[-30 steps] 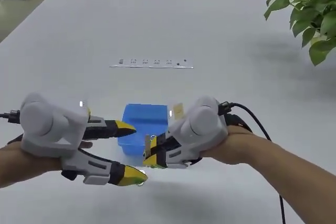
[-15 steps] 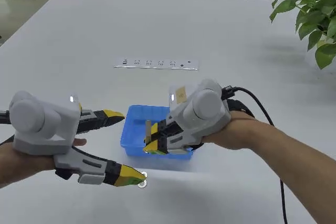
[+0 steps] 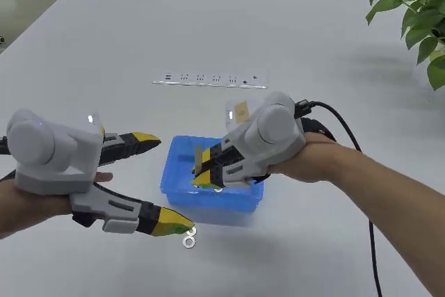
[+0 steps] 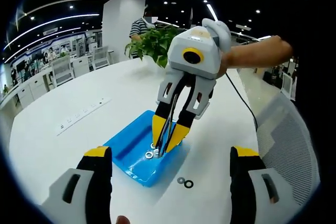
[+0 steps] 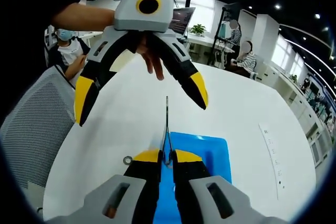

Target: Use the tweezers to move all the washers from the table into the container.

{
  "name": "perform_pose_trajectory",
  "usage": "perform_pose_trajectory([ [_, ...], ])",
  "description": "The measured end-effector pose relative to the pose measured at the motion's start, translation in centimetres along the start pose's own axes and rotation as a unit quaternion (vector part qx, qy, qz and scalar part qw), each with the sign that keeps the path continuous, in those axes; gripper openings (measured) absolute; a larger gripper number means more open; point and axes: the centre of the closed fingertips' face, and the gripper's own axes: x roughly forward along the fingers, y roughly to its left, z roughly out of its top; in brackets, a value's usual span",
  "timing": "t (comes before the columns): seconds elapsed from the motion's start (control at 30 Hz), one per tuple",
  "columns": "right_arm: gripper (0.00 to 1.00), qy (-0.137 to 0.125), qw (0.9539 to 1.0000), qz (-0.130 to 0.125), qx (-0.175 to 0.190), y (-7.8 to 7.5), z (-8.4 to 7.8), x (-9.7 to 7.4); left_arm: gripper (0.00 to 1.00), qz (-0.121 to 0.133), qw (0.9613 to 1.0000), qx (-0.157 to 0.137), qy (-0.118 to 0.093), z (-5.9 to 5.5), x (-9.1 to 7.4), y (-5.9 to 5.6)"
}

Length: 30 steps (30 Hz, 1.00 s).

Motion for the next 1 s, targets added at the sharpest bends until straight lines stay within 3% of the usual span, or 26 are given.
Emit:
perform_pose_trajectory([
  [0.1,0.09,0.0,1.0,0.002,-0.002,-0.2,-0.3,0.3,0.97,0.001,1.0,0.003,0.0,0.1,0.2,0.4],
  [0.3,0.09,0.001,1.0,0.005,0.003,-0.7,-1.1,0.9,0.83,-0.005,0.9999,0.01,-0.002,0.4,0.6,1.0],
  [0.8,0.09,0.005,0.9999,0.013,0.009,-1.4,-2.7,2.4,0.32,-0.021,0.998,0.06,0.002,1.3,2.3,2.4],
  [1.0,0.1,0.01,0.9998,0.017,0.009,-1.6,-3.4,2.7,0.23,-0.033,0.9968,0.073,0.01,1.3,3.4,2.6],
])
